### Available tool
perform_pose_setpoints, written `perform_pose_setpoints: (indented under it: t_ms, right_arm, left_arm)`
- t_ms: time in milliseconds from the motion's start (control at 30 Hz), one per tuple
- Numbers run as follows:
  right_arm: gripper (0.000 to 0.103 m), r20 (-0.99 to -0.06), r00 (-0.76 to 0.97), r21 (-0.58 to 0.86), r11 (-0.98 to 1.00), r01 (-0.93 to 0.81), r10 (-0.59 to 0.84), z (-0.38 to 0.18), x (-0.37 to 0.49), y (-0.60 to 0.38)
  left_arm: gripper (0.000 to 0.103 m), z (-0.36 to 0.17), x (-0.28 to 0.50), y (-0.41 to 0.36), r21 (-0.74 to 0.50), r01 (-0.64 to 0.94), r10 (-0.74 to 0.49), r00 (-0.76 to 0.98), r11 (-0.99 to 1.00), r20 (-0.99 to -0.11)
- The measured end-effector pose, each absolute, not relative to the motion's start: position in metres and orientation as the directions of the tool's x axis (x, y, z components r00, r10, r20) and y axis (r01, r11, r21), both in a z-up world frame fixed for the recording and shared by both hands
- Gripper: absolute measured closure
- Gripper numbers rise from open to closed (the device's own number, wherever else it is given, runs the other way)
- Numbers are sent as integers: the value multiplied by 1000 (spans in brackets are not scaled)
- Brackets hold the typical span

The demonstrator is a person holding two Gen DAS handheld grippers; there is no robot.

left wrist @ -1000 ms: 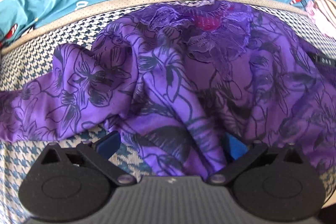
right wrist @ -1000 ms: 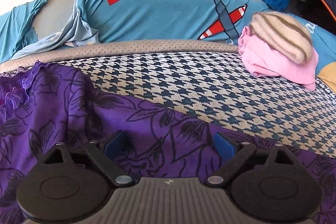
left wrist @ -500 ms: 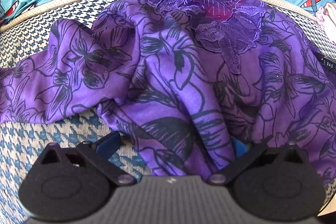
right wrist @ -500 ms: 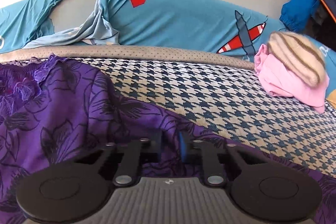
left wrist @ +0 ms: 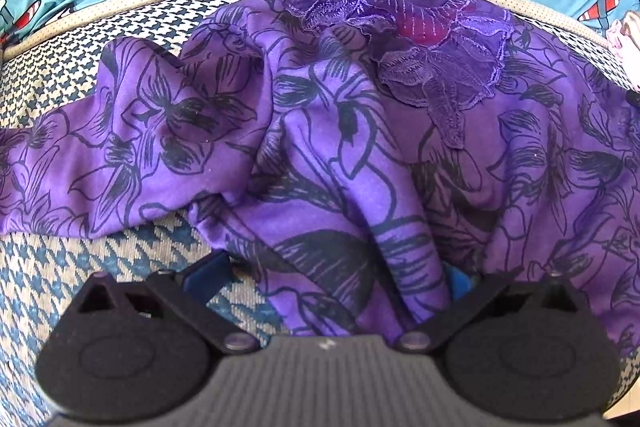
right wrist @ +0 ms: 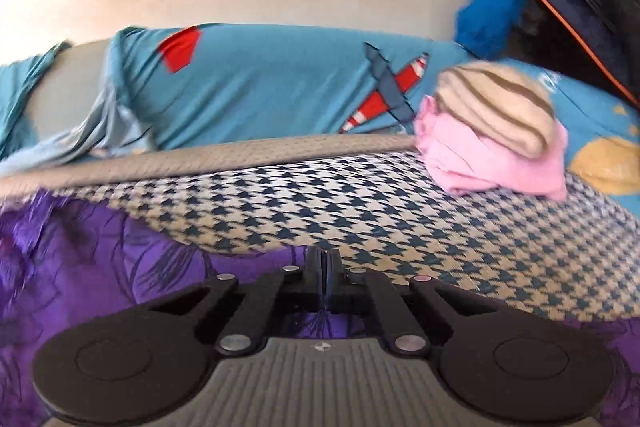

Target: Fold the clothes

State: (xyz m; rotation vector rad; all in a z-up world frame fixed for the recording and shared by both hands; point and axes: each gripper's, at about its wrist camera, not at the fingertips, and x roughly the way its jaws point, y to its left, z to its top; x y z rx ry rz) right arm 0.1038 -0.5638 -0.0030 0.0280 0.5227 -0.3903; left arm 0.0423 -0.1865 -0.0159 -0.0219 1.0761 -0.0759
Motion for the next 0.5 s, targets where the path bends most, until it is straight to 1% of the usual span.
perform_pose_setpoints:
  t_ms: [167,267,333,367,400,467,500]
  right_arm:
    - [101,-504,764,-106,907,407,-401,-6,108,-562]
    - [101,-561,727,-75,899,432,-397,-10,111,-567]
    - [100,-562,728,-52,895,443,-393,-8,109,-570]
    - [95,-556,730,-54,894,445,-397,-5,108,-570]
    - [85,-550,732,-56,893,447,-401,-2,106,-570]
    - [76,-535,742,-58,894,444,-404,4,103,-568]
    - [75,-527,749,-59,896,439,-402,7,102,-566]
  left_arm:
    - [0,-17,44,-181,-46,28,-54,472,999,-880]
    - [0,-20,47,-176,-42,11,-43,467,999,-883]
    - [0,-21,46,-174,-39,14,-41,468,999,-883]
    - [0,-22,47,-173,-37,15,-39,469,999,-882]
    - [0,-22,47,-173,-36,13,-38,469,999,-882]
    - [0,-23,47,-171,-35,9,-35,470,999,-882]
    - [0,-23,47,-171,-36,5,-34,469,999,-882]
